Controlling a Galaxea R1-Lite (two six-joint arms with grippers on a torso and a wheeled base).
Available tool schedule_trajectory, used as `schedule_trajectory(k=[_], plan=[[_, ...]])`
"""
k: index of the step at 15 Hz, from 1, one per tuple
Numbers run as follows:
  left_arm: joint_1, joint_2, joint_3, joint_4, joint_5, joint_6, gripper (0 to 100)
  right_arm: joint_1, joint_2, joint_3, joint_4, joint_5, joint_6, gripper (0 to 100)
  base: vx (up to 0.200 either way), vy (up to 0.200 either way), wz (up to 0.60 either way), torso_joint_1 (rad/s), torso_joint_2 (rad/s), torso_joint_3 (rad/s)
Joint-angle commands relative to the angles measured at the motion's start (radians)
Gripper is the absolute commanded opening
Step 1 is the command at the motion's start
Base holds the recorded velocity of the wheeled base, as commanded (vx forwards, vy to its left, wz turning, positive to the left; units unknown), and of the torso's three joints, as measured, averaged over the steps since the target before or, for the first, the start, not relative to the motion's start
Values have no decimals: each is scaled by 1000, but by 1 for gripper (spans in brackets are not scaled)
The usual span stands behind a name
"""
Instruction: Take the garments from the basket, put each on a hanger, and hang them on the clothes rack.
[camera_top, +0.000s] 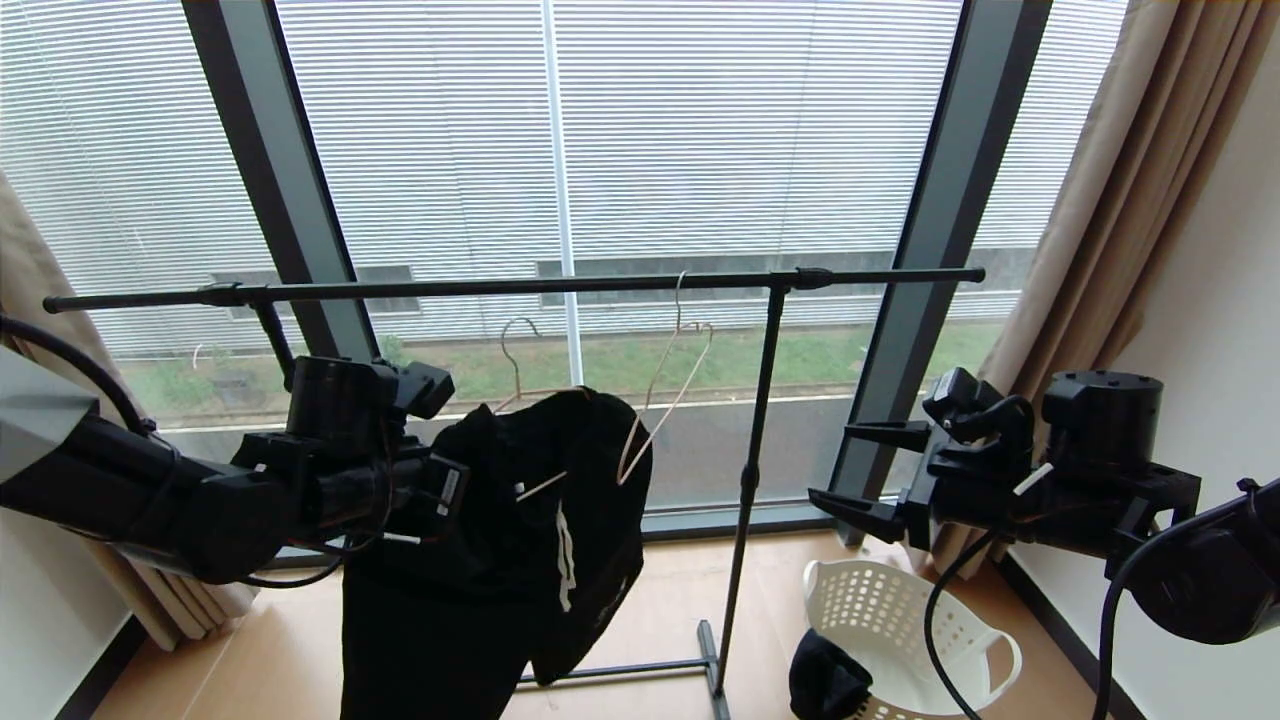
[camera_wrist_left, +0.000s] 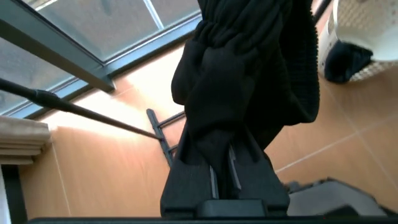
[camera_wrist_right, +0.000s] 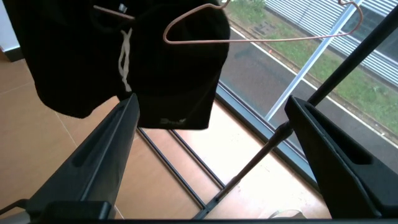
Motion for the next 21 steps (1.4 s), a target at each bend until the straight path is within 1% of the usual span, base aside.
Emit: schedule_trajectory(k=[1,3,6,9,11,13,14,15,16,18,21], plan=[[0,41,-74,0,33,-8,0,2,6,1,-1,1,0,100,0,0,0,0,0,0],[-1,64,-131,0,50,-17,0,2,7,1,-1,1,-2,100,0,0,0,0,0,0],[-35,110,-221,2,73,-65,0,2,12,0,-1,1,0,100,0,0,0,0,0,0],[-49,162,-282,2,82,-68,0,2,13,0,-1,-1,-2,100,0,0,0,0,0,0],[-49,202,-354,2,108,-68,0,0,15,0,-1,-1,-2,100,0,0,0,0,0,0],[-49,225,-394,3,108,-68,0,0,24,-2,-1,-1,-2,100,0,0,0,0,0,0],[-50,264,-433,3,121,-66,0,2,26,-2,-1,-1,-2,100,0,0,0,0,0,0],[-53,274,-445,3,128,-66,0,2,26,-2,-1,-1,-2,100,0,0,0,0,0,0],[-64,310,-485,3,153,-65,0,2,26,-2,-1,-1,-2,100,0,0,0,0,0,0],[-70,330,-516,3,164,-65,0,2,27,-2,-1,-1,-3,100,0,0,0,0,0,0],[-72,343,-532,2,165,-66,0,2,27,0,-1,-1,-3,100,0,0,0,0,0,0]])
